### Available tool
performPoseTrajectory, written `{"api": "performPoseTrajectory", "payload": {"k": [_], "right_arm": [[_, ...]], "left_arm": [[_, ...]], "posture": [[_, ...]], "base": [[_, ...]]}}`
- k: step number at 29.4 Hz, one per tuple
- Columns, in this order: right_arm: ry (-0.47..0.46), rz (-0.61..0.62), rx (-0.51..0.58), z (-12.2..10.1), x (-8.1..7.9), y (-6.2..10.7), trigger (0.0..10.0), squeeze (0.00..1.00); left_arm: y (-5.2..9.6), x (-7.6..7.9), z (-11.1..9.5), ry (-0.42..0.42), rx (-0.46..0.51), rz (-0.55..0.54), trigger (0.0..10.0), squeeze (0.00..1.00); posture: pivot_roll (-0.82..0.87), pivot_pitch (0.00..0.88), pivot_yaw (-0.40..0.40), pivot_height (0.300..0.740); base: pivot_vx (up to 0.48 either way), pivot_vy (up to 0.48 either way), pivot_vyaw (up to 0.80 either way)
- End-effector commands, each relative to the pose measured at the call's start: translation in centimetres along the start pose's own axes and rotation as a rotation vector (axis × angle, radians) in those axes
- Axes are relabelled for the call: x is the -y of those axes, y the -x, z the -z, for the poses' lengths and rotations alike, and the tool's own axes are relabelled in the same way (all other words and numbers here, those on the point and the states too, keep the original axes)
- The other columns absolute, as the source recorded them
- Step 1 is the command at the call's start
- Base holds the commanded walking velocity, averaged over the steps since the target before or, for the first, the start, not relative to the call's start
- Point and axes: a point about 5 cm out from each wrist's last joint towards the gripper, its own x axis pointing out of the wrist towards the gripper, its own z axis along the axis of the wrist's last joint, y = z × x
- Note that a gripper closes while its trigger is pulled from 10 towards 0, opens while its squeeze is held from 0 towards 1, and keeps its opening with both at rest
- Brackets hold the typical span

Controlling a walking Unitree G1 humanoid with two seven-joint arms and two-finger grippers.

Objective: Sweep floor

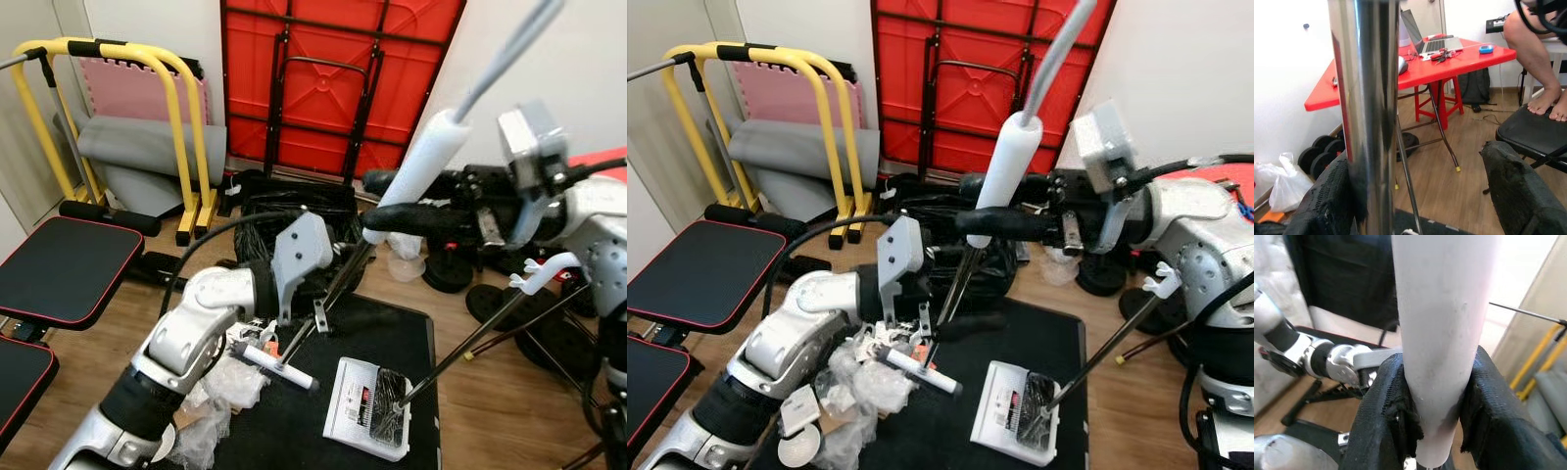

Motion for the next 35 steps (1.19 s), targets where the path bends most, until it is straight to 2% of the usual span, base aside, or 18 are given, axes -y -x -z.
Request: {"api": "performPoseTrajectory", "payload": {"k": [1,7,10,11,12,17,18,30,35], "right_arm": [[0.023,-0.017,0.047,-1.0,-0.1,0.2,0.0,0.00],[0.023,-0.052,0.137,-2.7,0.0,0.1,0.0,0.00],[0.022,-0.061,0.148,-3.0,0.0,0.1,0.0,0.00],[0.023,-0.064,0.147,-3.2,0.1,0.1,0.0,0.00],[0.024,-0.063,0.142,-3.2,0.2,0.2,0.0,0.00],[0.025,-0.063,0.140,-3.2,0.3,0.2,0.0,0.00],[0.030,-0.062,0.141,-3.4,0.3,0.4,0.0,0.00],[0.022,-0.016,0.137,-2.9,0.7,0.5,0.0,0.00],[0.020,0.050,0.148,-2.0,0.5,0.7,0.0,0.00]], "left_arm": [[-0.3,0.9,0.3,-0.004,-0.002,0.099,10.0,0.00],[-0.6,0.5,0.6,-0.012,0.002,0.059,10.0,0.00],[-0.7,0.3,0.9,-0.020,-0.004,0.039,10.0,0.00],[-0.7,0.3,1.2,-0.015,-0.012,0.042,1.7,0.00],[-0.6,0.3,1.5,-0.011,-0.018,0.048,0.0,0.00],[-0.4,0.6,1.7,0.003,-0.025,0.075,0.0,0.00],[0.1,0.9,2.0,0.033,-0.039,0.105,0.0,0.00],[0.2,0.5,2.3,0.035,-0.035,0.070,0.0,0.00],[0.5,0.3,2.4,0.033,-0.038,0.064,0.0,0.00]], "posture": [[-0.20,0.086,-0.147,0.740],[-0.20,0.085,-0.149,0.740],[-0.21,0.084,-0.151,0.740],[-0.21,0.084,-0.153,0.740],[-0.20,0.084,-0.153,0.740],[-0.20,0.085,-0.152,0.740],[-0.20,0.086,-0.152,0.740],[-0.20,0.083,-0.155,0.740],[-0.19,0.075,-0.149,0.740]], "base": [[0.000,0.000,0.00],[0.000,0.000,0.00],[0.000,0.000,0.00],[0.000,0.000,0.00],[0.000,0.000,0.00],[0.000,0.000,0.00],[0.000,0.000,0.00],[0.000,0.000,0.00],[0.000,0.000,0.00]]}}
